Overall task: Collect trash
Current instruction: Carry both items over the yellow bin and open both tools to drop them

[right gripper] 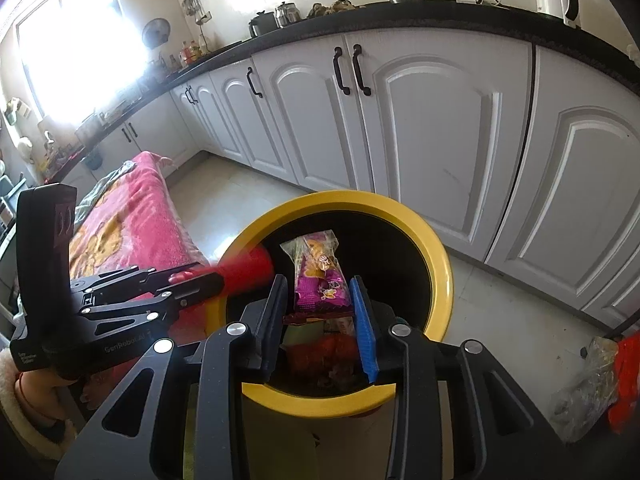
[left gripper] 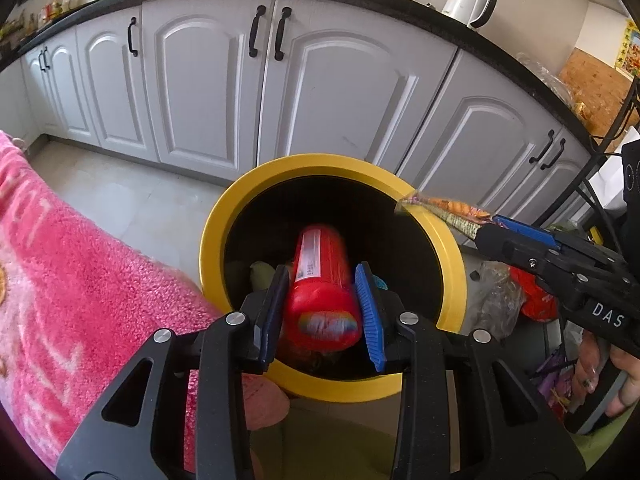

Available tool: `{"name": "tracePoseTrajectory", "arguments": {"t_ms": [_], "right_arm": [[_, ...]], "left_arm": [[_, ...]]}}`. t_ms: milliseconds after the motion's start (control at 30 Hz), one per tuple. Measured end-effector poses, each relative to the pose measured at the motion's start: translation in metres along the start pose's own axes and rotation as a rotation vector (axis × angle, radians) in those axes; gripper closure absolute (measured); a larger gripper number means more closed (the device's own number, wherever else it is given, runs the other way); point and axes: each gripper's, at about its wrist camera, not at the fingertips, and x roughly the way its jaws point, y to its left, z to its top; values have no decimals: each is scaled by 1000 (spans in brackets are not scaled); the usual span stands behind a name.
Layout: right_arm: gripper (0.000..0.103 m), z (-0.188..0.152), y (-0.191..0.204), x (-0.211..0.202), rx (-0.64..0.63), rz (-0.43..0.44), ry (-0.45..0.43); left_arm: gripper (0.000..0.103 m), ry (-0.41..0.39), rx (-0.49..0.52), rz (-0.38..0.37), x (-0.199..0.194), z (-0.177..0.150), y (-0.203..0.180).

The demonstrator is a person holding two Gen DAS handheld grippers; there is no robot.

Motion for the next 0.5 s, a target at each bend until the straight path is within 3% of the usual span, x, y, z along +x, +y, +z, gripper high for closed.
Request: {"name": "tracePoseTrajectory", "arguments": {"t_ms": [133,367,500], "right_arm": [[60,1,0,-2,7,-7,-11],[56,2,-1,-8,15,-14,-30],[49,3,-1,-14,11,-21,-46]], "left_arm": [[61,-12,-1,26,-5,0,1],[45,-26,-2,56,-15,0,5],[31,-37,-6,73,-23,1,8]]}}
